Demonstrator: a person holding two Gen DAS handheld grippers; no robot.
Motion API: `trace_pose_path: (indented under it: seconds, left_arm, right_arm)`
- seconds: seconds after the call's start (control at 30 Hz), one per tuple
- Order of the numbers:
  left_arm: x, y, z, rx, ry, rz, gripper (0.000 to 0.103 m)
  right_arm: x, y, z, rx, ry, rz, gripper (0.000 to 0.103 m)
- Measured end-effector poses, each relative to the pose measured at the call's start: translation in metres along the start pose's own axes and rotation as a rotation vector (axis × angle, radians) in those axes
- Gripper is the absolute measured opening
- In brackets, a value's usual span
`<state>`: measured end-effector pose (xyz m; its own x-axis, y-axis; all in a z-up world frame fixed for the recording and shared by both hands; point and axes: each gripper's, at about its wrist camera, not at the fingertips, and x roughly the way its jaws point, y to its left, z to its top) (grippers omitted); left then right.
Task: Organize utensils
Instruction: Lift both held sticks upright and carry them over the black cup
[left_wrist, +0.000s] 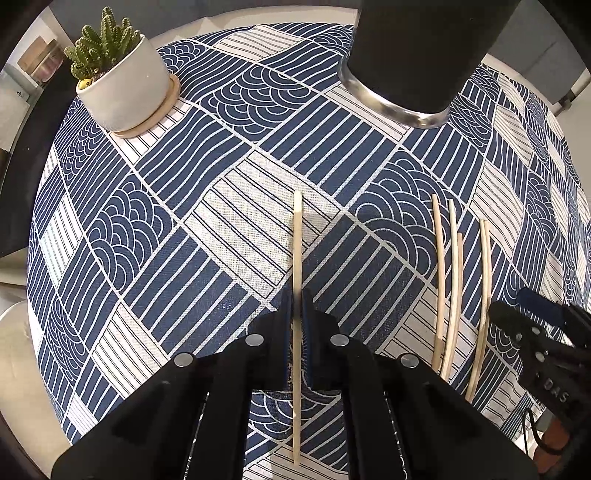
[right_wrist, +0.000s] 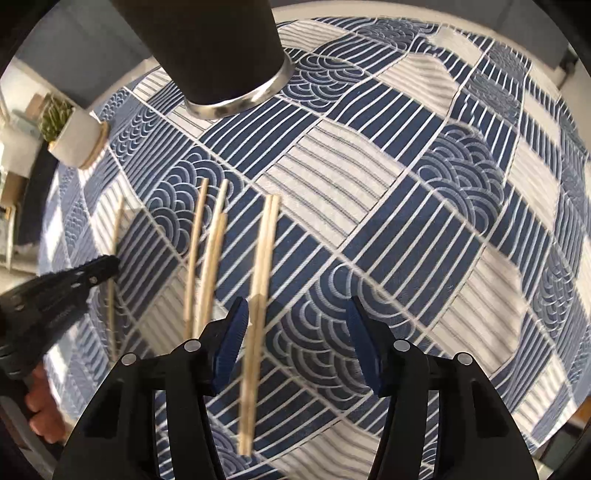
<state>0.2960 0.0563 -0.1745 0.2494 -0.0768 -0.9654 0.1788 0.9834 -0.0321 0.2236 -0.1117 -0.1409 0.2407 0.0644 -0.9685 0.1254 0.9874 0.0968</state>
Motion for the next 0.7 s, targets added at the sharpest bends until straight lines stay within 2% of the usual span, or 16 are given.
trace_pose_path:
  seconds: [0.27, 0.37, 0.4, 0.43, 0.47, 0.53, 0.57, 0.63, 0.7]
  left_arm:
    - [0.004, -0.005, -0.003, 0.023, 0.003, -0.002, 0.009]
    - [0.003, -0.003, -0.004, 0.008, 0.005, -0.012, 0.009]
    - [0.003, -0.001, -0.004, -0.002, 0.006, -0.017, 0.009]
    - [-0.002, 0.007, -0.004, -0.016, 0.007, -0.025, 0.009]
    - [-0.002, 0.010, -0.004, -0.041, 0.009, -0.044, 0.009]
    - [-0.001, 0.018, -0.006, -0.060, 0.016, -0.075, 0.008]
    - [0.000, 0.021, -0.006, -0.072, 0.025, -0.088, 0.005]
    - [-0.001, 0.030, -0.009, -0.116, 0.043, -0.131, 0.005]
    - [-0.003, 0.039, -0.014, -0.150, 0.062, -0.174, 0.005]
  right_arm:
    - [0.001, 0.018, -0.003, -0.076, -0.013, -0.094, 0.054]
    - [0.001, 0.023, 0.002, -0.065, 0.012, -0.087, 0.053]
    - [0.002, 0.020, 0.007, -0.074, 0.014, -0.083, 0.050]
    - [-0.001, 0.021, 0.008, -0.090, 0.017, -0.079, 0.040]
    - [0.004, 0.023, 0.015, -0.101, 0.021, -0.080, 0.026]
    - [0.004, 0.022, 0.016, -0.111, 0.022, -0.101, 0.007]
    - [0.004, 0.019, 0.017, -0.106, 0.024, -0.086, 0.007]
    - [0.001, 0.007, 0.016, -0.080, 0.025, -0.103, 0.005]
    - [-0.005, -0.010, 0.016, -0.048, 0.040, -0.073, 0.005]
